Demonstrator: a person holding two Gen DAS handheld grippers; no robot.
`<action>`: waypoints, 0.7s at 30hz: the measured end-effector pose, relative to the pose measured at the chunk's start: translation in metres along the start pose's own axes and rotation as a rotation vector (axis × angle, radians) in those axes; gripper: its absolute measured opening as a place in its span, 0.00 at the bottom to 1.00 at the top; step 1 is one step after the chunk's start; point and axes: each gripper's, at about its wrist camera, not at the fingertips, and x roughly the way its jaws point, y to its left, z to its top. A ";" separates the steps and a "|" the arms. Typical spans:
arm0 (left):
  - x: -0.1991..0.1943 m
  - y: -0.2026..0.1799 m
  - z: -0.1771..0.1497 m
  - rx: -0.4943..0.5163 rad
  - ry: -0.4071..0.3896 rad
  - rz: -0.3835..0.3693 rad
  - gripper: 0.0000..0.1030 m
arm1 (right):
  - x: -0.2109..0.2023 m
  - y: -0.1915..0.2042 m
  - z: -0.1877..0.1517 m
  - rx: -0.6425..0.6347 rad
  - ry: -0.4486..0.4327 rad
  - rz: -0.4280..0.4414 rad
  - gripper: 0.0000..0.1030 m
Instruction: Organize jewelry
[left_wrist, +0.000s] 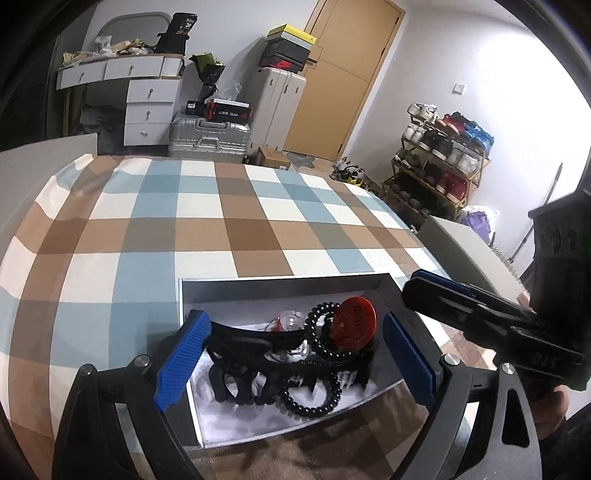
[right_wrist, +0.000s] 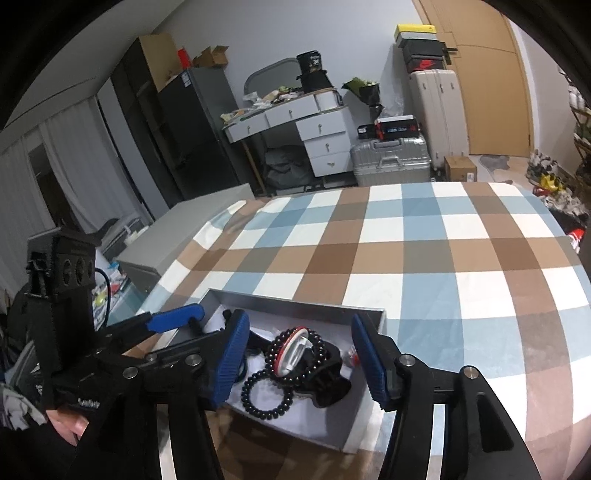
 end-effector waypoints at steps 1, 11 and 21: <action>-0.002 -0.001 0.000 0.002 -0.007 0.008 0.89 | -0.004 0.000 -0.001 0.004 -0.005 -0.002 0.58; -0.027 -0.006 -0.002 0.020 -0.059 0.074 0.89 | -0.041 0.011 -0.001 0.002 -0.094 -0.027 0.76; -0.088 -0.006 -0.007 -0.024 -0.369 0.228 0.99 | -0.095 0.030 -0.007 -0.023 -0.323 -0.027 1.00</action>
